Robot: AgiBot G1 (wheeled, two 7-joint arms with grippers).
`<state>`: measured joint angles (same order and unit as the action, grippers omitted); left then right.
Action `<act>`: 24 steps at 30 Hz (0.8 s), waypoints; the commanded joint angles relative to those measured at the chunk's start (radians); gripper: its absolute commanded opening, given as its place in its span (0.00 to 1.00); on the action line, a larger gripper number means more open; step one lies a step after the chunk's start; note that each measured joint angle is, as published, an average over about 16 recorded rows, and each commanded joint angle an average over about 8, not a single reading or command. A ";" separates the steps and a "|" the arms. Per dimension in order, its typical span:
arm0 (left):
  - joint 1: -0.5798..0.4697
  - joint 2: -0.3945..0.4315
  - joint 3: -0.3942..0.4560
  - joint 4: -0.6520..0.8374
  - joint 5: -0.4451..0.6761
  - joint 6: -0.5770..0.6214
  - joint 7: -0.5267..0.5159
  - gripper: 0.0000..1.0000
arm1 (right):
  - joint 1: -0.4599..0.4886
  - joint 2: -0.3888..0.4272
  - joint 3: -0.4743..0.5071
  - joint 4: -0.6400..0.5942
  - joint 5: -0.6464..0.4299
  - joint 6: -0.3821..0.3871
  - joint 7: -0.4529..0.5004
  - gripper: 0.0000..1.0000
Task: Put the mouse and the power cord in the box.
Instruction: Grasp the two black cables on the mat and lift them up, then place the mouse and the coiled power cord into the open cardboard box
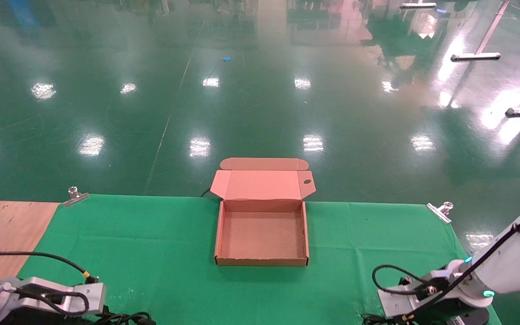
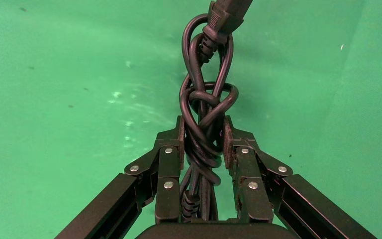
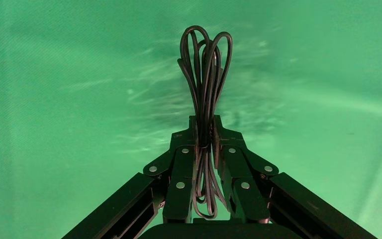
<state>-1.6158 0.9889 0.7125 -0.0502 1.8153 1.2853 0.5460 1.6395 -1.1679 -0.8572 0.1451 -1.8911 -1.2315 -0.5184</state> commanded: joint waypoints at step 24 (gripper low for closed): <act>-0.338 0.125 -0.014 -0.108 -0.015 0.096 -0.051 0.00 | 0.339 -0.016 0.069 0.126 0.085 -0.136 0.081 0.00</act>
<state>-1.9526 1.1176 0.6991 -0.1533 1.8014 1.3721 0.4987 1.9751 -1.1946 -0.7901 0.2594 -1.8104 -1.3499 -0.4404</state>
